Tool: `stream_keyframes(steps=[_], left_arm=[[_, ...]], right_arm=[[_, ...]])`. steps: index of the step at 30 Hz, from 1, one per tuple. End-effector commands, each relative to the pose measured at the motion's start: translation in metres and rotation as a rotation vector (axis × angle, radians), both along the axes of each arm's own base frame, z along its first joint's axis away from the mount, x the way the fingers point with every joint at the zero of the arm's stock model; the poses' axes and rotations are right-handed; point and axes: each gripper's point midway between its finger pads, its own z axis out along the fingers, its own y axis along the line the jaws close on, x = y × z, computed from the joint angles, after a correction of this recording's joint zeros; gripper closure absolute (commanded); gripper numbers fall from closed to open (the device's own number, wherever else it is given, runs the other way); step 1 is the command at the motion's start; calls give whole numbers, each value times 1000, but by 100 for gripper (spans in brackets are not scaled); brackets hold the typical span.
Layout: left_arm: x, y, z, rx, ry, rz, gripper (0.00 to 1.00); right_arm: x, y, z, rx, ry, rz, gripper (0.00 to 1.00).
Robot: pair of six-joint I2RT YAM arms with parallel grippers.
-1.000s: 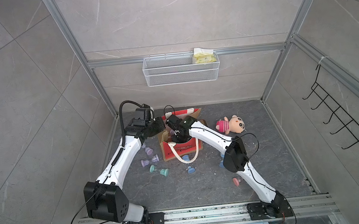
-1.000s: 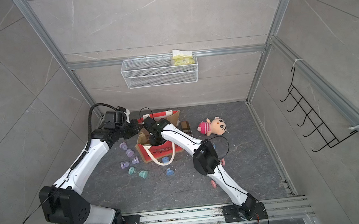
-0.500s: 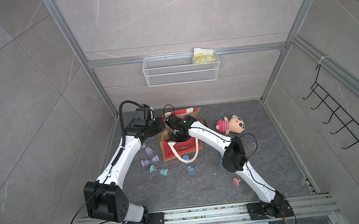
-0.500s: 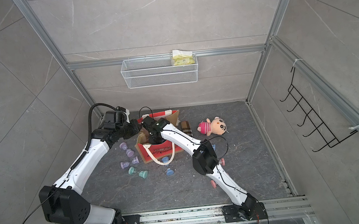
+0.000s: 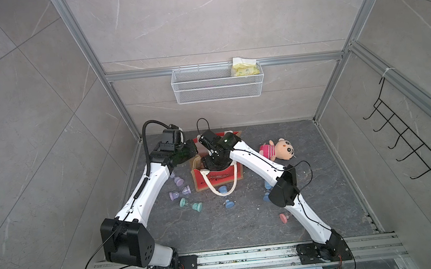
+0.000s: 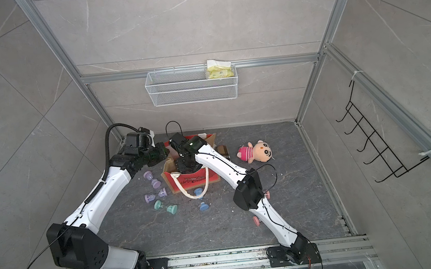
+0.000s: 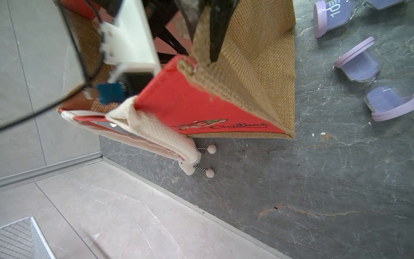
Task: Put the hourglass into the canvas bag
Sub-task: Place the hourglass in the canvas bag, then adjust the hourglass at the center of the board.
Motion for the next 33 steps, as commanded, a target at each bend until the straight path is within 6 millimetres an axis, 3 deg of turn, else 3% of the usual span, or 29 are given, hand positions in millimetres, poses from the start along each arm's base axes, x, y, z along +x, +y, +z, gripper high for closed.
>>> stream_keyframes(steps=[1,6,9,13,16,21,26,29,33], left_arm=[[13,4,30,-15,-82,43,100],[17,5,27,-14,-70,62,100],[19,9,23,3,-59,82,100],[23,9,24,-3,-64,91,100],[25,8,23,6,-52,87,82],[20,11,28,19,-61,84,59],[9,14,42,42,-85,66,38],[-2,20,48,55,-94,72,26],[-22,24,49,62,-101,55,14]], right_arm=[[-7,-8,85,116,-127,6,20],[-14,-15,111,157,-147,15,16],[-25,-19,135,207,-163,37,15],[-33,-35,162,230,-219,24,13],[-44,-54,174,214,-246,21,11],[-70,-88,158,137,-209,13,11],[-110,-95,147,68,-279,20,9],[-129,-97,124,-7,-277,7,9],[-160,-82,62,-43,-190,34,8]])
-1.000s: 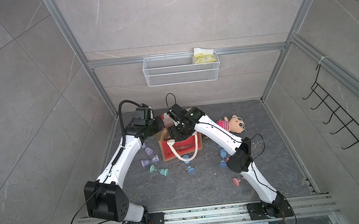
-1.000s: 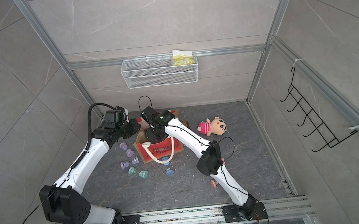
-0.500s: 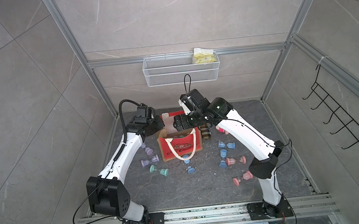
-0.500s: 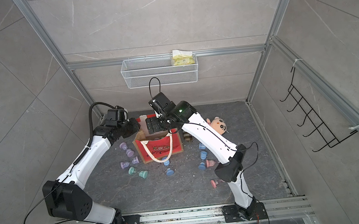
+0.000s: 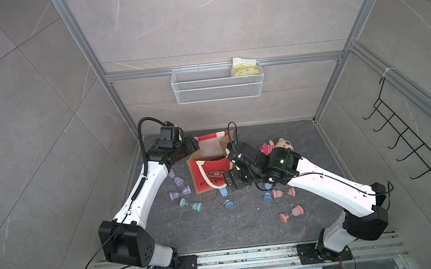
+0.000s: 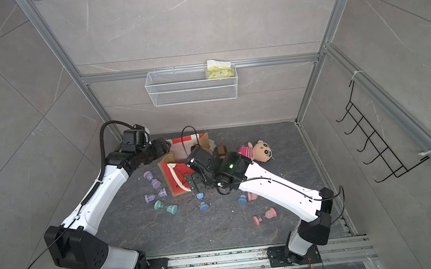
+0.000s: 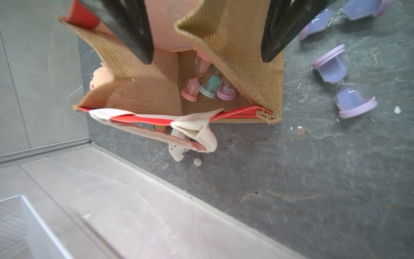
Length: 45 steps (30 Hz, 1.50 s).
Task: Put the hourglass into the canvas bag
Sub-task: Adjust the hourglass at the center of the board.
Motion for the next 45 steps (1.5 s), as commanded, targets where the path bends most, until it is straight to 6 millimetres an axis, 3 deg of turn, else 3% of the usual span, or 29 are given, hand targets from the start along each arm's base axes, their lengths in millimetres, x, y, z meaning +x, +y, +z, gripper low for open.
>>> stream_keyframes(steps=[1,6,11,18,27,38,45], left_arm=[[-24,6,18,11,-44,-20,11],[-47,8,14,-21,-48,-30,2],[-67,13,20,-19,-54,-38,0],[-85,8,12,-52,-49,-77,0],[-88,9,12,-65,-57,-72,0],[-83,9,8,-66,-52,-60,0],[-78,6,13,-78,-60,-66,0]], right_arm=[[-7,6,-49,-26,36,-60,8],[-21,32,-110,23,93,-43,10],[-15,34,-163,-10,102,-93,12],[-8,40,-203,-51,95,-118,15],[9,32,-232,-144,80,-189,21],[26,37,-250,-187,67,-205,31],[32,29,-261,-206,83,-224,38]])
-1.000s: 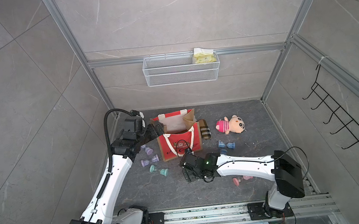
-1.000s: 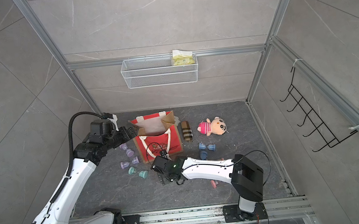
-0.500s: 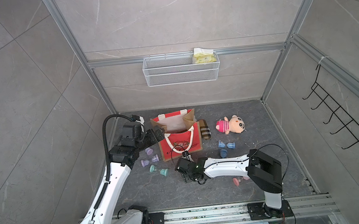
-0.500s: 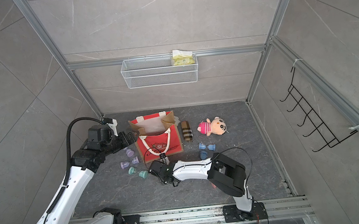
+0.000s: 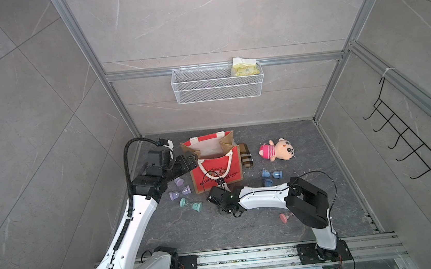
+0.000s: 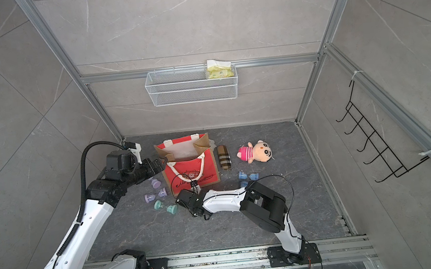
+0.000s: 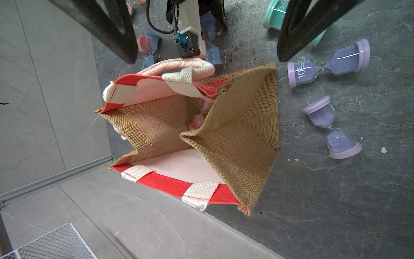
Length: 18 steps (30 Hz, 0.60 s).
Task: Put the hourglass into the canvas bag
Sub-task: Adjust the hourglass at the center of the board.
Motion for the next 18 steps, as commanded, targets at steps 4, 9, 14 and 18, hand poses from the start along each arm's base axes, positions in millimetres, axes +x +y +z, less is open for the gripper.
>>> stream_keyframes(steps=[4,9,14,18], left_arm=[[6,-5,16,-31,-41,-11,0],[7,-4,15,-27,-38,-7,0],[9,-5,15,-28,-39,-9,0],[9,-6,15,-32,-38,-13,0]], right_arm=[[1,-15,-20,-72,20,-12,41],[-4,-24,-20,-82,24,-18,45],[-4,-28,-18,-87,21,-19,55],[-4,-23,-13,-74,22,-11,60]])
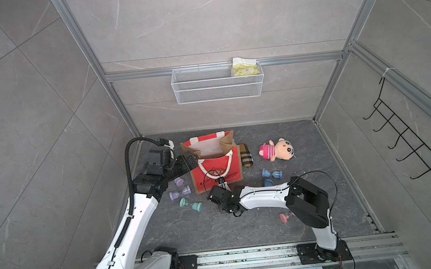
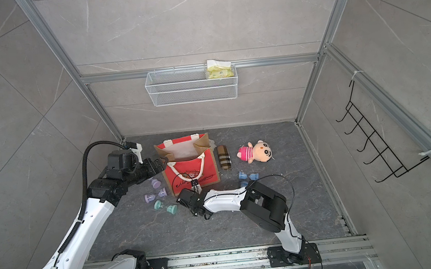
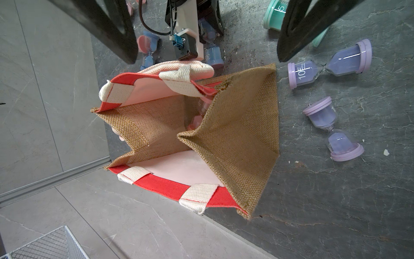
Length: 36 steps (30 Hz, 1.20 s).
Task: Put the hourglass into the canvas bag
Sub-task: Adjust the hourglass at the center of the board.
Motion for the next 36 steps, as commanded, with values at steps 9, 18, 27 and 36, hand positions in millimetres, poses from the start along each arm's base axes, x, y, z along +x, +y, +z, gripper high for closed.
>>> stream_keyframes(steps=[9,18,27,36], left_arm=[[7,-4,24,-31,-65,-9,0],[8,-4,31,-29,-77,-6,0],[17,2,40,3,-88,23,0],[22,0,42,-1,-93,22,0]], right_arm=[[-14,-13,15,15,45,36,76],[-30,-21,39,97,59,85,86],[-50,-45,71,158,46,144,91],[-52,-51,78,140,65,131,99]])
